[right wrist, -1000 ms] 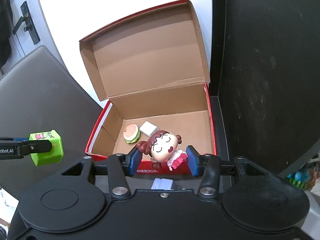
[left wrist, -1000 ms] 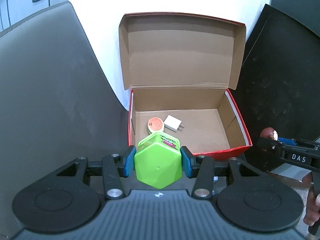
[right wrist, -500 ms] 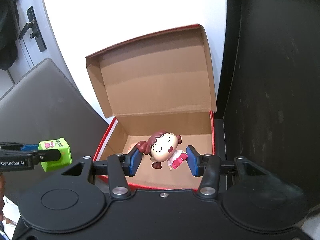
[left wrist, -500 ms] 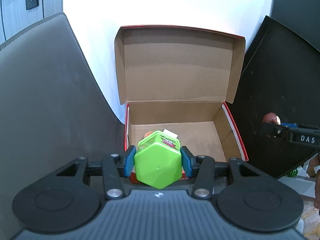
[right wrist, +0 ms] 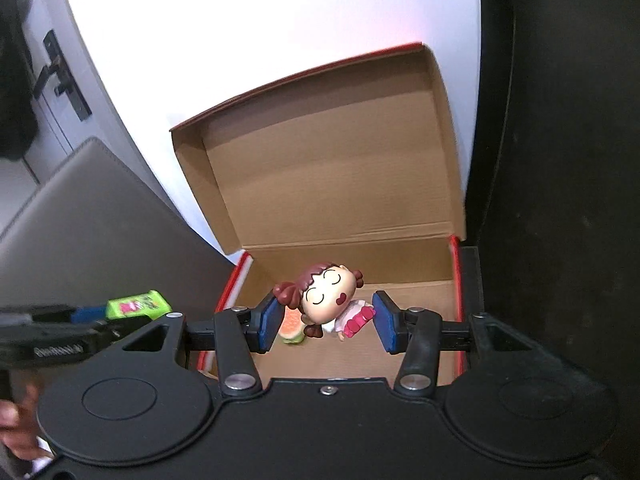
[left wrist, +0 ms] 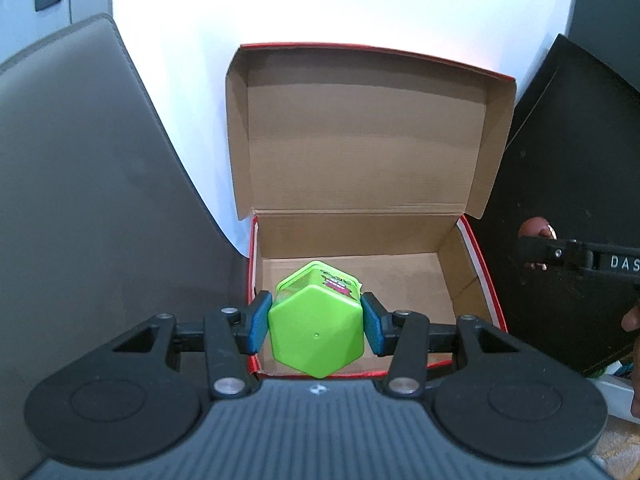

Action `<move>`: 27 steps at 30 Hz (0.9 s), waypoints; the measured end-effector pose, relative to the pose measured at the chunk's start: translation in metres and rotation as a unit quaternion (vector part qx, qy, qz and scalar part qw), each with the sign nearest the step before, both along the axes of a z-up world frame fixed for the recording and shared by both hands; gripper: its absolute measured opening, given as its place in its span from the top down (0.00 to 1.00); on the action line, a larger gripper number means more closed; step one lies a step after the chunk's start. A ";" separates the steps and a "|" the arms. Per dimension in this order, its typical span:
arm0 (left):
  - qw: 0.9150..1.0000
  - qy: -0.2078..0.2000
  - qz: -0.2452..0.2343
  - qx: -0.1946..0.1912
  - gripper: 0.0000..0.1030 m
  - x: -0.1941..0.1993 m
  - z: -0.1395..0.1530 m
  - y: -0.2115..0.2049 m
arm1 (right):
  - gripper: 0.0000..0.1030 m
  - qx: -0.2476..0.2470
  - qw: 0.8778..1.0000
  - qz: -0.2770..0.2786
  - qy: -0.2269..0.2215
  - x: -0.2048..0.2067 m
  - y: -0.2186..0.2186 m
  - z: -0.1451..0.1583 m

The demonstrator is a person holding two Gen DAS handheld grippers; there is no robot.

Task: Organize objects
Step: 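Lower the held green block and doll figure into the red box with both tools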

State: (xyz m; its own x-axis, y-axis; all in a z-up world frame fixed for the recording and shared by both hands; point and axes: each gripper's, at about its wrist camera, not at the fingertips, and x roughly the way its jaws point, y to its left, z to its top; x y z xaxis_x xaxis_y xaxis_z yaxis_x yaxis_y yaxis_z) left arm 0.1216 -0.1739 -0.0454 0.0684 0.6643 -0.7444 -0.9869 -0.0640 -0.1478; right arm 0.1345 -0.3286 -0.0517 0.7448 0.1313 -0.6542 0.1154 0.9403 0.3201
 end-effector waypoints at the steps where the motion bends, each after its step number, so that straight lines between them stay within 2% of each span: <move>1: 1.000 0.001 -0.001 -0.003 0.54 0.001 -0.003 0.004 | 0.54 -0.004 1.000 -0.001 0.001 0.003 0.000 -0.002; 17: 0.998 0.011 -0.032 -0.056 0.54 0.010 -0.051 0.060 | 0.54 -0.006 0.999 0.011 0.038 0.064 -0.007 -0.040; 27: 0.994 0.029 -0.052 -0.096 0.54 0.023 -0.093 0.094 | 0.54 -0.001 0.998 -0.013 0.057 0.084 -0.018 -0.081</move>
